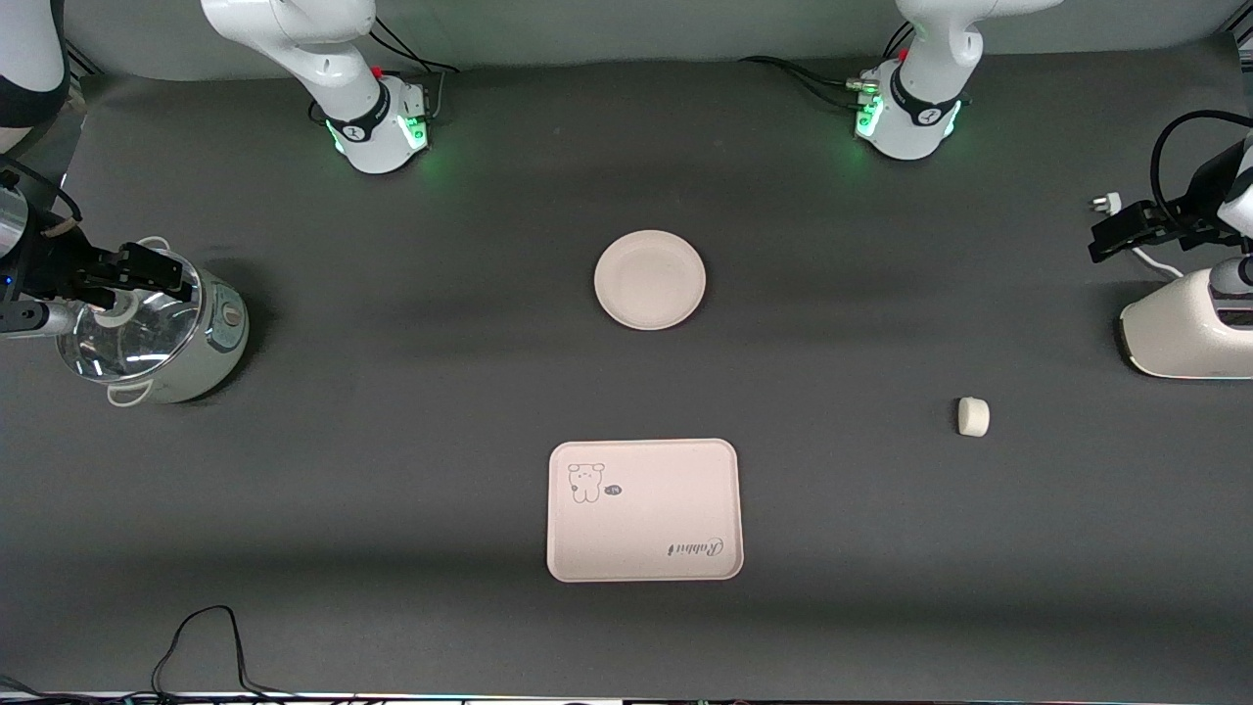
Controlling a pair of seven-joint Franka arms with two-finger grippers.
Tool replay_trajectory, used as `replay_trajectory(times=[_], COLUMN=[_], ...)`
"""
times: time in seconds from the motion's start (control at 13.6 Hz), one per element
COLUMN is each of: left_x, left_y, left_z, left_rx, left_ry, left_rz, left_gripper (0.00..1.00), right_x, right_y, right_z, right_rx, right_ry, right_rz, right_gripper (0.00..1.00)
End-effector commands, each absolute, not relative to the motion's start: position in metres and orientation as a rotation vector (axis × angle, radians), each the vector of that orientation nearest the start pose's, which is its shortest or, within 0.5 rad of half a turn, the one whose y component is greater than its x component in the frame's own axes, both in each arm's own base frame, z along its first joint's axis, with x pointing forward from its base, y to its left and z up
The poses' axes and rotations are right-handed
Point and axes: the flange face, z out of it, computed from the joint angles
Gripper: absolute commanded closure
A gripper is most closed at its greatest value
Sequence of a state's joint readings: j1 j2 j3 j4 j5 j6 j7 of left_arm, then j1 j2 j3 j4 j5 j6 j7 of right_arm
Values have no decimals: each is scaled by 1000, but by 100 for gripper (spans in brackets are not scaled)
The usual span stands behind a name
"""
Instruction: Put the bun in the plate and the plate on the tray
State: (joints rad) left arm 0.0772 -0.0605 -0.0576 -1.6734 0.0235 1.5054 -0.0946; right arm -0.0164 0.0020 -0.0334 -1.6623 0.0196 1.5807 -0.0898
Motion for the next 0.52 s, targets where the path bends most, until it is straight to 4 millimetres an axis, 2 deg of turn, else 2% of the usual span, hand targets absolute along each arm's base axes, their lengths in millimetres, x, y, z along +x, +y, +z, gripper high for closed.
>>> replay_trajectory(times=[0.0,0.3,0.44], left_x=[527,528,528], left_y=[9,9,7], left_z=[611,609,606], left_rx=[-3111,-3107,-3112], left_ry=[-149,-168,-133], left_rz=[176,188,198], left_gripper=[0,0,0], right_x=[553,544,540], right_y=[-22,-7,-7], right_z=[580,586,589], right_rx=[-3108,-3101,-3095], right_ry=[-79,-115,-118], right_rz=[109,147,173], right_gripper=[0,0,0])
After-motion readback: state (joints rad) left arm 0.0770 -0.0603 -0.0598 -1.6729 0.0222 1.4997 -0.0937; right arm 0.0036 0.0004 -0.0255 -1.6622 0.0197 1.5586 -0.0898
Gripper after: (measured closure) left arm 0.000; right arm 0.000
